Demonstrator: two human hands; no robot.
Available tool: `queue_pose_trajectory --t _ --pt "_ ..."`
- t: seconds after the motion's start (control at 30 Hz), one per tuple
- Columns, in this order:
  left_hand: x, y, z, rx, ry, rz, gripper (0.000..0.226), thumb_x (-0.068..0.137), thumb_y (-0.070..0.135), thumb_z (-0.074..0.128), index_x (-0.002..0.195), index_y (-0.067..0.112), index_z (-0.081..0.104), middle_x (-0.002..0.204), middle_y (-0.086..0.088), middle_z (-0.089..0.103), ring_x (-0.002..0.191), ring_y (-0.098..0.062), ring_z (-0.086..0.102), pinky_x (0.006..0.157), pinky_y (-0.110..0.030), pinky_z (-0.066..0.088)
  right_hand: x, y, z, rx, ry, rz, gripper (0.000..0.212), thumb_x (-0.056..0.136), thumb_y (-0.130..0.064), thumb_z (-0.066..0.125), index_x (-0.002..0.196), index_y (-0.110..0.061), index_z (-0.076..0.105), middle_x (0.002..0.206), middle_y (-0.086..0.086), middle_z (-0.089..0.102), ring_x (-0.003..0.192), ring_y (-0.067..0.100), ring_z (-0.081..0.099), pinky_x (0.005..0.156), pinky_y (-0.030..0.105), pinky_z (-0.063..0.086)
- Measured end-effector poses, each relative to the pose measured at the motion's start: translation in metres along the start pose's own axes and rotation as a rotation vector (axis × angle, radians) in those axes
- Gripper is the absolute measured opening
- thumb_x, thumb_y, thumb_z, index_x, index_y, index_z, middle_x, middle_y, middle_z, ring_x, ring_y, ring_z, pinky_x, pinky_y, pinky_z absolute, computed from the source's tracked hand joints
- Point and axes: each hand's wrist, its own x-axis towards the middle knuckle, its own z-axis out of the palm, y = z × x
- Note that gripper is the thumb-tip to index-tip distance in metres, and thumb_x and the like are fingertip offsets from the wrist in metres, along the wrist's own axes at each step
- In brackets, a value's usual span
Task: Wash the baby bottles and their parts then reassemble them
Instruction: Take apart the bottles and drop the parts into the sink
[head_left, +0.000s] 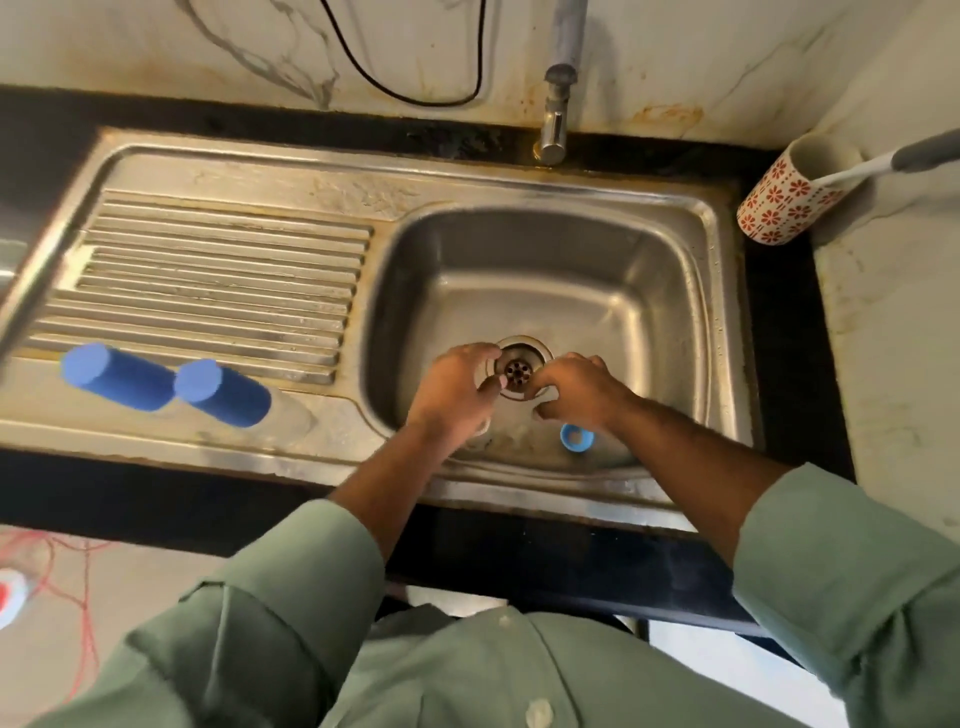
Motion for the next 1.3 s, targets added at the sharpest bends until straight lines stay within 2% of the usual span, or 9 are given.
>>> queue_pose_trajectory --t 0.13,0.27,0.43,0.57,0.7,0.83,0.97,1.13,1.3 --pt "-0.054 -0.023 -0.034 -0.150 0.234 0.072 0.038 0.095 0.021 0.063 0.132 0.015 0.057 0.127 0.000 0.059 0.114 -0.016 0.059 0.097 -0.038 0.051 -0.015 -0.057 -0.003 0.387 0.152 -0.007 0.023 0.078 -0.012 0.079 0.100 -0.006 0.075 0.099 0.007 0.073 0.093 0.016 0.067 0.088 0.030 0.050" --pt "-0.097 -0.058 -0.079 -0.186 0.371 0.362 0.020 0.093 0.010 0.065 0.113 0.012 0.065 0.104 0.000 0.064 0.090 -0.004 0.059 0.076 -0.021 0.053 -0.023 -0.126 0.006 0.612 0.215 0.014 0.022 0.080 -0.013 0.079 0.101 -0.008 0.074 0.081 -0.010 0.068 0.070 -0.007 0.062 0.072 0.018 0.050" --pt "-0.133 -0.102 -0.130 -0.201 0.581 0.652 0.008 0.093 0.009 0.058 0.100 0.011 0.063 0.095 0.000 0.064 0.087 -0.007 0.052 0.078 -0.016 0.043 -0.022 -0.215 0.019 0.731 0.281 -0.029 0.040 0.078 -0.024 0.081 0.116 -0.023 0.069 0.096 -0.017 0.069 0.085 -0.011 0.063 0.077 0.007 0.047" --pt "-0.144 -0.145 -0.154 -0.252 0.679 0.600 0.016 0.092 0.008 0.062 0.104 0.016 0.056 0.100 0.005 0.056 0.091 -0.011 0.052 0.076 -0.024 0.046 -0.010 -0.269 0.031 0.775 0.342 -0.093 0.065 0.075 -0.022 0.083 0.133 -0.033 0.056 0.125 -0.011 0.062 0.110 0.001 0.059 0.092 0.017 0.049" --pt "-0.146 -0.164 -0.156 -0.353 0.657 0.501 0.029 0.091 0.011 0.064 0.116 0.014 0.051 0.110 -0.004 0.055 0.101 -0.012 0.053 0.081 -0.026 0.049 -0.002 -0.297 0.037 0.815 0.373 -0.078 0.080 0.073 -0.021 0.085 0.142 -0.033 0.046 0.138 -0.016 0.052 0.121 0.001 0.051 0.099 0.020 0.043" --pt "-0.143 -0.168 -0.150 -0.422 0.542 0.405 0.050 0.090 0.016 0.066 0.133 0.018 0.040 0.132 -0.004 0.050 0.124 -0.014 0.050 0.101 -0.030 0.048 0.000 -0.312 0.036 0.870 0.477 -0.036 0.052 0.071 -0.011 0.085 0.113 -0.032 0.062 0.108 -0.015 0.067 0.104 0.010 0.064 0.099 0.033 0.050" --pt "-0.130 -0.155 -0.151 -0.351 0.359 0.349 0.078 0.085 0.016 0.076 0.148 0.018 0.031 0.152 -0.003 0.037 0.141 -0.013 0.035 0.115 -0.017 0.028 -0.018 -0.309 0.030 0.916 0.570 -0.009 0.047 0.070 -0.013 0.087 0.103 -0.037 0.064 0.095 -0.014 0.072 0.091 0.005 0.069 0.085 0.025 0.055" --pt "-0.105 -0.128 -0.153 -0.367 0.169 0.278 0.054 0.085 0.040 0.074 0.134 0.027 0.057 0.125 0.011 0.063 0.110 0.003 0.055 0.094 -0.022 0.049 -0.045 -0.291 0.017 0.940 0.643 -0.021 0.042 0.072 -0.012 0.085 0.102 -0.034 0.066 0.089 -0.020 0.072 0.087 0.001 0.068 0.075 0.017 0.054" --pt "-0.084 -0.092 -0.141 -0.439 0.064 0.360 0.047 0.080 0.033 0.081 0.123 0.032 0.063 0.108 0.015 0.069 0.099 0.003 0.062 0.082 -0.010 0.046 -0.057 -0.259 -0.007 1.018 0.721 0.025 0.029 0.079 -0.015 0.080 0.105 -0.015 0.067 0.079 -0.014 0.071 0.073 0.000 0.066 0.065 0.016 0.050"
